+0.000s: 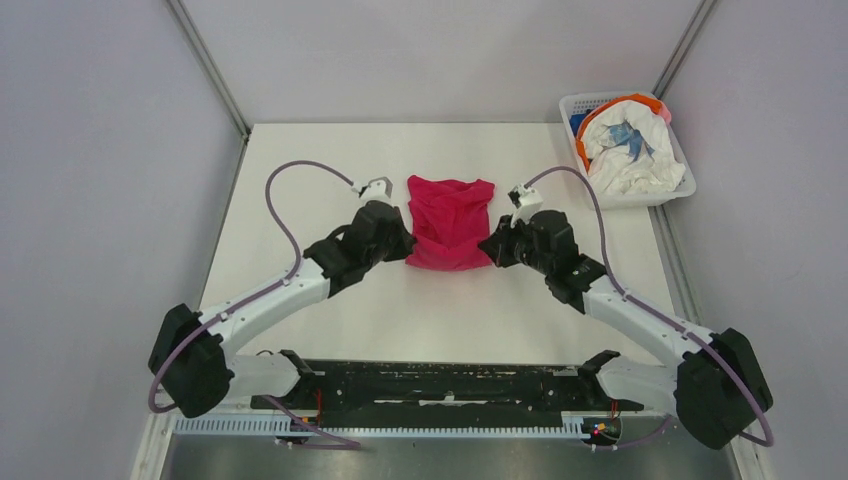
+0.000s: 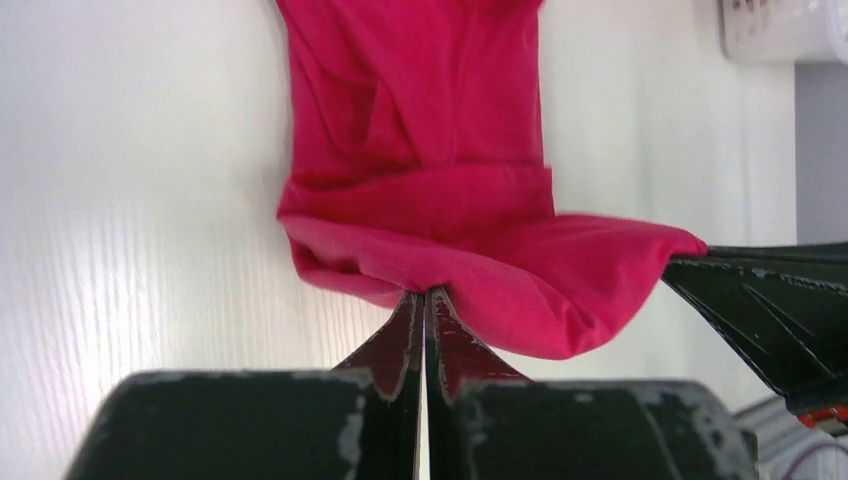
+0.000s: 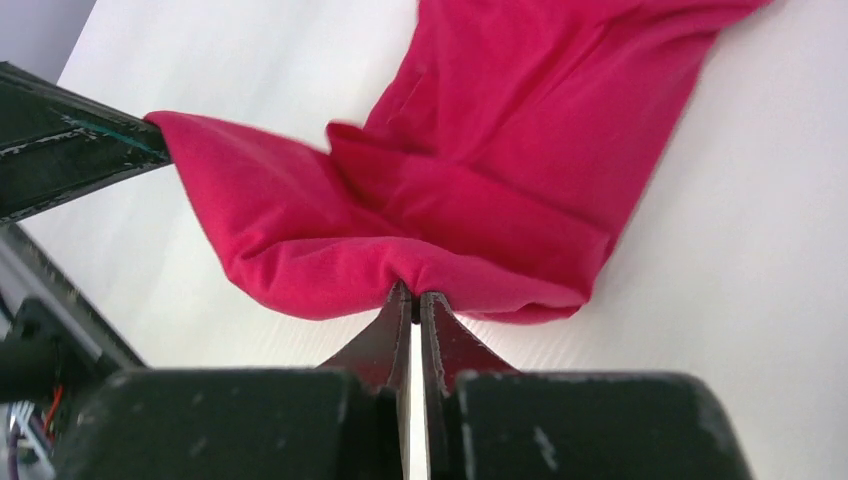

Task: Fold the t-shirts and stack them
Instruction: Fold the long partially folded tshirt into a neat square

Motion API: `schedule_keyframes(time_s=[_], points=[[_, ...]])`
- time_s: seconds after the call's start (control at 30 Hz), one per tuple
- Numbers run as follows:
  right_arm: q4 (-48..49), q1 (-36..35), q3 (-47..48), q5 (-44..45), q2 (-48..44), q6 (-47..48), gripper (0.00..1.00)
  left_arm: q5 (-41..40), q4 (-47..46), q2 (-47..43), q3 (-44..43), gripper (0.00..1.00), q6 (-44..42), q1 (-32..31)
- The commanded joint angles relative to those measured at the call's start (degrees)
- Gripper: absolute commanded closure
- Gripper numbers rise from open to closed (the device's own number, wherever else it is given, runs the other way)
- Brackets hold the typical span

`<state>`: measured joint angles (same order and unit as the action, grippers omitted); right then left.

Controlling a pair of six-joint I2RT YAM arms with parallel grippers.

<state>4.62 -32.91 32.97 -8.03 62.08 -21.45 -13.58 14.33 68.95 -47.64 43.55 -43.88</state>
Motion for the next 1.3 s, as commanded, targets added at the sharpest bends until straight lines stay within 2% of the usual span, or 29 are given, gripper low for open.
schedule_keyframes(time_s=[0.0,0.23,0.57,0.9,1.0,1.07,1.17,1.2,1.23,1.27], points=[[1.0,5.0,8.1,-1.7,6.0,0.9,1.0,-3.2,-1.9,6.8,-8.7,0.98,-6.3,5.0],[1.0,9.7,20.0,-3.3,17.3,3.7,1.0,2.7,-5.7,20.4,-21.5,0.98,-9.4,12.4],[4.3,15.6,31.9,-8.4,32.0,2.5,1.0,5.8,-5.2,36.3,-38.0,0.98,-11.8,17.2],[7.0,18.9,41.8,-9.8,46.8,1.8,1.0,0.6,0.2,52.6,-54.5,0.98,-12.7,18.8],[8.2,20.0,44.1,-9.8,51.5,0.8,0.98,1.1,0.4,57.3,-58.3,0.98,-12.1,19.5],[11.0,20.8,45.3,-9.7,54.3,0.5,0.91,2.0,1.2,61.4,-62.3,0.94,-11.7,20.2],[15.0,21.9,49.6,-11.6,59.4,1.4,0.78,5.0,7.5,67.4,-71.8,0.93,-9.3,21.9],[14.1,22.3,52.1,-13.0,61.3,1.7,0.7,5.7,8.5,68.3,-73.5,0.87,-9.0,22.4],[11.4,22.5,55.5,-14.2,62.6,2.1,0.59,6.6,8.7,69.0,-74.9,0.67,-9.1,22.7],[9.1,22.7,58.3,-15.3,63.6,2.7,0.51,7.7,9.1,69.0,-75.9,0.38,-9.6,23.0]])
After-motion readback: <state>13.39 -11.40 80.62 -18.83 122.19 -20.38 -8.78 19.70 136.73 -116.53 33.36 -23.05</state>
